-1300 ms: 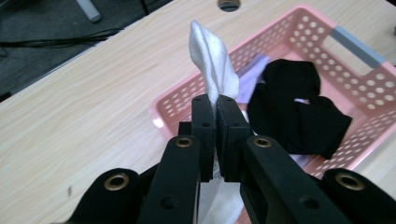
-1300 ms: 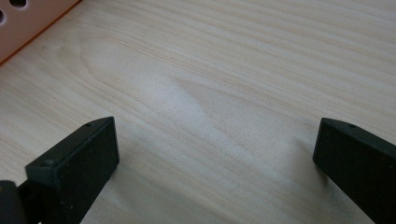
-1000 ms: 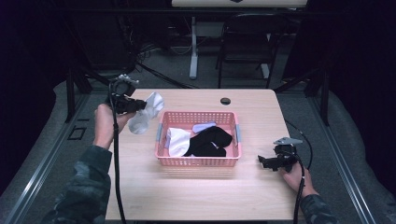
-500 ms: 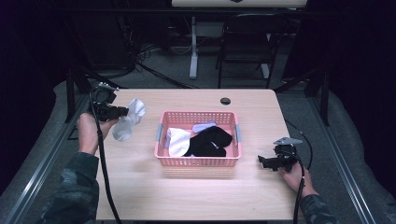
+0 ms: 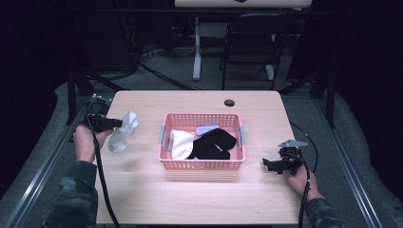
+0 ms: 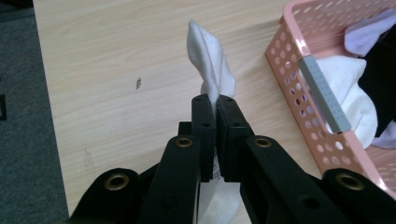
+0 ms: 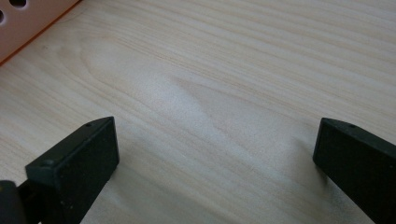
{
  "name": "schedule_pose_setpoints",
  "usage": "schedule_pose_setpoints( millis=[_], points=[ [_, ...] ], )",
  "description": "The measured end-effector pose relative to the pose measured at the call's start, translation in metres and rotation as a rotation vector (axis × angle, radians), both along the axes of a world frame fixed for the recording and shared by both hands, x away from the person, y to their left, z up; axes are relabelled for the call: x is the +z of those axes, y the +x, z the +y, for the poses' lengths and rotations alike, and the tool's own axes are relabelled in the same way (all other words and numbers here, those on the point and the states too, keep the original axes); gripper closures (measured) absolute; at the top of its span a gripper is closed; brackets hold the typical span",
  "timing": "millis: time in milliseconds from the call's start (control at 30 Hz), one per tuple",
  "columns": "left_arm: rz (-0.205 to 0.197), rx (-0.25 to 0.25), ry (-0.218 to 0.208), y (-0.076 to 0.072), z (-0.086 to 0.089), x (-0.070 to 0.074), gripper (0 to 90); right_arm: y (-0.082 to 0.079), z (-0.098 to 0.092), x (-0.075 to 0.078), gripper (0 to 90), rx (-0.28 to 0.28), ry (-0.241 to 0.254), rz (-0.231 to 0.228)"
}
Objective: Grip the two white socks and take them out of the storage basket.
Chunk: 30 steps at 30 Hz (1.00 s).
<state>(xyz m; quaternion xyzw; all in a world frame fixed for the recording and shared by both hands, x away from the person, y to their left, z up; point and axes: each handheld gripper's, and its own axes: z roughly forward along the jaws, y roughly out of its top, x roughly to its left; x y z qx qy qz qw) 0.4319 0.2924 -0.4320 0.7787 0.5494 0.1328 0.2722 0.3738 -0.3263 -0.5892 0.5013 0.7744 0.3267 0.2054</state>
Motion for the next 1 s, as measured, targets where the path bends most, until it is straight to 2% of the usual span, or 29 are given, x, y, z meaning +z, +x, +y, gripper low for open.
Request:
schedule_pose_setpoints(
  millis=[233,367,533,600,633,667,700,800,933,1000],
  points=[
    [0.072,0.021,-0.014,0.004,0.004,-0.024,87.0,0.0,0.0,0.0,0.0,-0.001,0.0,0.003],
    [0.093,0.014,0.001,0.006,0.001,-0.035,87.0,0.0,0.0,0.0,0.0,-0.001,-0.001,0.004],
    [0.122,0.022,-0.007,0.01,0.003,-0.048,86.7,0.0,0.0,0.0,0.0,-0.001,0.0,0.004],
    [0.148,0.023,0.012,0.011,0.004,-0.058,85.5,0.0,0.0,0.0,0.0,-0.001,0.0,0.004],
    [0.157,0.022,0.009,0.011,0.004,-0.061,84.0,0.0,0.0,0.0,0.0,-0.001,0.0,0.003],
    [0.161,0.024,-0.005,0.012,0.006,-0.063,80.7,0.0,0.0,0.0,0.0,-0.001,0.0,0.004],
    [0.159,0.029,-0.01,0.011,0.007,-0.063,72.4,0.0,0.0,0.0,0.0,-0.001,0.0,0.004],
    [0.124,0.033,0.015,0.008,0.005,-0.056,47.4,0.0,0.0,0.0,0.0,-0.001,0.0,0.004],
    [0.069,0.016,0.013,0.005,0.0,-0.039,28.6,0.0,0.0,0.0,0.0,-0.001,0.0,0.003],
    [0.043,0.009,0.006,0.004,-0.005,-0.029,22.9,0.0,0.0,0.0,0.0,-0.001,0.0,0.003]
  ],
)
